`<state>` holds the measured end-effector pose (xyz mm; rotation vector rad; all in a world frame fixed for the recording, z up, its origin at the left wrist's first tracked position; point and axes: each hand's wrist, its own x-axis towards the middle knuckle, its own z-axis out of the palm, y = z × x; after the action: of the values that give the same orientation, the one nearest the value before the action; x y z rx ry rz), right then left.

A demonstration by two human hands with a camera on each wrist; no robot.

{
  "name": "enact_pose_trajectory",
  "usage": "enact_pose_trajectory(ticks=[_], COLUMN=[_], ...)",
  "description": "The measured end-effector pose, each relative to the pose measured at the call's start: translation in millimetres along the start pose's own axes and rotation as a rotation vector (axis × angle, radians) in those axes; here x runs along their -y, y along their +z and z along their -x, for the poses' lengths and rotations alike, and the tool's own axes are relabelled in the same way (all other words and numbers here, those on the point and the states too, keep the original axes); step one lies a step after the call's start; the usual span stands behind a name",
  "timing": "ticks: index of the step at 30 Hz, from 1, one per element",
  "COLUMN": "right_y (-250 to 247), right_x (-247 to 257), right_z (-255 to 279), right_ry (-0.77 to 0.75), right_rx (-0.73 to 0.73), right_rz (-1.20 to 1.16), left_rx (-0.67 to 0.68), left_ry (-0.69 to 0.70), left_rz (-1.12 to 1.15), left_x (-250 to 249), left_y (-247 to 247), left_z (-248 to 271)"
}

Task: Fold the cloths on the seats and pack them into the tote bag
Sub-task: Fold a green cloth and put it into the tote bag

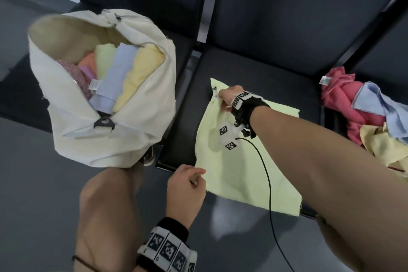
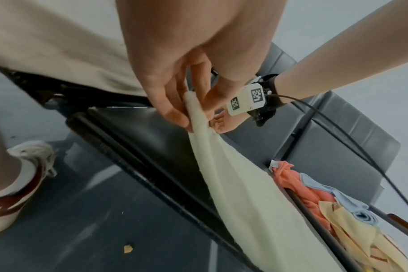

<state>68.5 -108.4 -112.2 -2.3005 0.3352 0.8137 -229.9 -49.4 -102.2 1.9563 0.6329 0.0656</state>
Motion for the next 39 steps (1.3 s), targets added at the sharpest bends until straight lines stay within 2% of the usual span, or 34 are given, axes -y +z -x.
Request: enact_pose_trajectory(ticks=[5,9,13,20,28,36,39], right_y=[-38,-73,-104,-141,-154,-156,-153], right_x=[3,-19,-47,-102,-157,-189,-197], right_z=[57,65,66,61,36,30,32], right_ry=[0.004,0.004,0.033,0.107,0.159,0.155,0.146], right_rx=[0.072,0.072,0.062,0.062,0.040,0.022,-0.072], right_rz=[-0.322,-0.461,-0.590,-0.712,-0.848,-0.845,-0.734], left_rx=[0.052,0.093,0.190,0.453,0.722,0.859,0.815], left_ry=[0.154,0.289,0.346,0.308,0.281,0.238,0.256], left_rz=[-0.068,-0.131,-0.114,-0.142,-0.307,-0.308,-0.344], left_x=[-29,-47,-67,-86,-80,-63,-60], left_y=[6,25,48,94,137,147,142], left_z=[11,22,35,48,43,42,42])
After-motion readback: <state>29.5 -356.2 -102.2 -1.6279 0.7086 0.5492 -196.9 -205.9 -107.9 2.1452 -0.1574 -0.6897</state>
